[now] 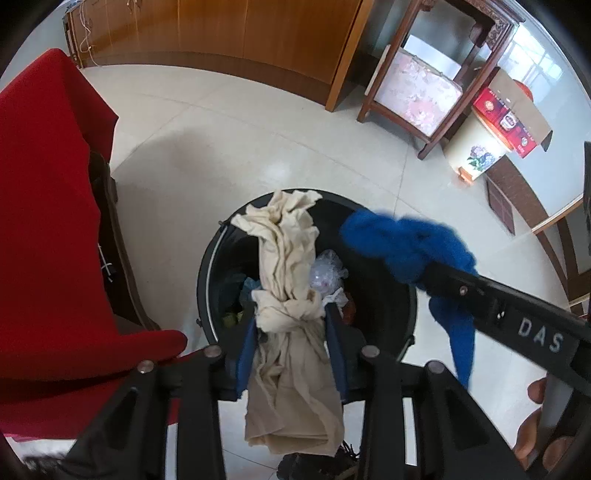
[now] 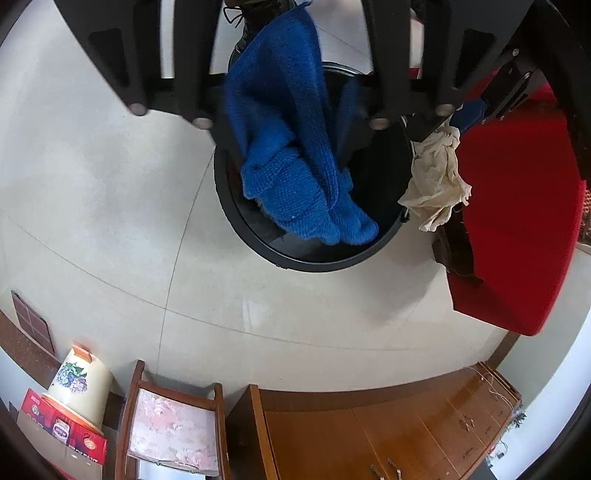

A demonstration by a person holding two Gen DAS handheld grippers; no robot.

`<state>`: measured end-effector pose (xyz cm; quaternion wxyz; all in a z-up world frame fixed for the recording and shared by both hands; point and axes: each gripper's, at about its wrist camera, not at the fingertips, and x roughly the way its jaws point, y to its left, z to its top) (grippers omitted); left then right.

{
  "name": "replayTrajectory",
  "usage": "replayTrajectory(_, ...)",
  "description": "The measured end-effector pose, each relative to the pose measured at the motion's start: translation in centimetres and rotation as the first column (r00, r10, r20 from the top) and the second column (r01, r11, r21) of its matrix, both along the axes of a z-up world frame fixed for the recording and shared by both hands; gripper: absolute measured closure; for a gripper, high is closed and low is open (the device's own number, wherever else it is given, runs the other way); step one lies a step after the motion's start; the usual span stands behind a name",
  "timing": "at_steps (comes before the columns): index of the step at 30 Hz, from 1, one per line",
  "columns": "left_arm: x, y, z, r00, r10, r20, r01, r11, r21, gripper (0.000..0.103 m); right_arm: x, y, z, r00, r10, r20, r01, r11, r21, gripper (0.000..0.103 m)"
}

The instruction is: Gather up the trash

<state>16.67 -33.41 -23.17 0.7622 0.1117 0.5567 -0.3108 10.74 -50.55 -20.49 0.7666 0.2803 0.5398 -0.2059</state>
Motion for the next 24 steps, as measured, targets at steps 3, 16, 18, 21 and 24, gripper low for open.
replayTrajectory(3,0.5,-0.2,-0.4,1.000,0.019,-0.009,-0.018,1.000,0.025,0.038,0.4,0.2,-0.3,1.000,0.000,-0.019,0.000,1.000,-0.015,0.043)
replayTrajectory(16,-1.0,3.5,5.9,0.991,0.045,0.129,-0.042,0.999,-0.031,0.036,-2.3,1.7,5.5,0.997,-0.026,0.070,0.032,0.995,-0.093,0.043)
replayTrajectory(18,-1.4,4.8,7.5,0.985,0.070,0.160,-0.064,0.997,-0.044,0.036,-2.8,2.6,6.4,0.997,-0.009,0.082,0.017,0.995,-0.097,0.043)
replayTrajectory(21,-2.0,7.7,10.0,0.974,0.121,0.190,-0.110,0.992,-0.068,0.036,-3.5,4.5,8.1,0.994,0.037,0.101,-0.027,0.994,-0.102,0.043)
replayTrajectory(24,-2.7,10.9,11.9,0.956,0.187,0.228,-0.172,0.981,-0.084,0.036,-3.9,7.1,10.0,0.987,0.097,0.127,-0.085,0.992,-0.096,0.043)
